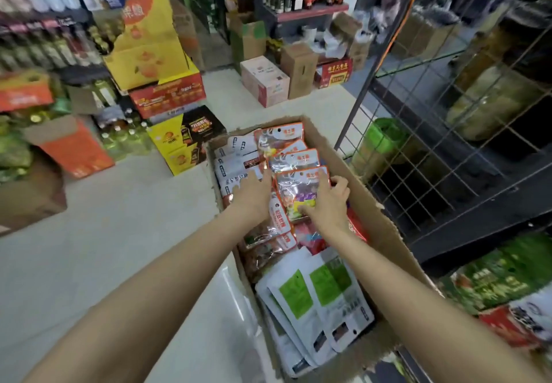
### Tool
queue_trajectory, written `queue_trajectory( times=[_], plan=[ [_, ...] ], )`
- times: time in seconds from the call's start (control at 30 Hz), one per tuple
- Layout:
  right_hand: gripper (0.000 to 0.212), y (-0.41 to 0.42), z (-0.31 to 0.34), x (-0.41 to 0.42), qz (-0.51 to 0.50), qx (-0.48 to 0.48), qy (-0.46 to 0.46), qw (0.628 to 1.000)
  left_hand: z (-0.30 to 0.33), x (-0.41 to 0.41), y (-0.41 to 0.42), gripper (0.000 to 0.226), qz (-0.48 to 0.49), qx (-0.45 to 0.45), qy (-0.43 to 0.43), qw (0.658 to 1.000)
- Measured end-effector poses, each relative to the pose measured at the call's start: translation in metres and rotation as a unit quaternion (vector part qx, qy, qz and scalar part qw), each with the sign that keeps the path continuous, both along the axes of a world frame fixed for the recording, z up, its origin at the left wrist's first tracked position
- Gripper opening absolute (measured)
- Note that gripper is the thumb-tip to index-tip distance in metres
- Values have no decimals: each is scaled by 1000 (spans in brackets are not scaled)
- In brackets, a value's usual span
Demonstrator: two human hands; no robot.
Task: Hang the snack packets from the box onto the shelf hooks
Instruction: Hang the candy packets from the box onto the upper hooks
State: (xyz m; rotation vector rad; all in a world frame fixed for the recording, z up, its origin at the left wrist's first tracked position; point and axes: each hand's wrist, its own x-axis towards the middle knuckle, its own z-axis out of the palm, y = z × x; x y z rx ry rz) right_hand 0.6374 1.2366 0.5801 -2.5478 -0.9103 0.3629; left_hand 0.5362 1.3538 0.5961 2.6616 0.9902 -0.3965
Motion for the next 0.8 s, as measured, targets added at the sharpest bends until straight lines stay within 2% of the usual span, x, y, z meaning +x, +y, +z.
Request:
queue_trajectory(
  times=[0.17, 0.3, 0.4, 0.57, 0.67, 0.8],
  plan=[
    [93, 4, -3, -3, -22, 16, 5, 1000, -5, 0, -1, 78, 46, -11, -32, 998],
    [99, -2, -3, -5, -25, 59, 22, 998, -2, -1, -2, 62, 39, 70, -37, 996],
    [94, -10, 2, -5, -18, 98, 41, 994, -1, -4, -3, 55, 35, 107, -69, 991],
    [58, -29, 24, 3, 1, 107, -16, 994, 25, -9, -8, 34, 6, -6, -213, 977],
    [52, -46, 53, 7, -17, 160, -39, 986, 58, -1, -18, 30, -27, 26, -284, 958],
    [44, -81, 109, 13, -40, 237, -87, 967, 108, 8, -46, 22, -50, 59, -410, 909]
  ],
)
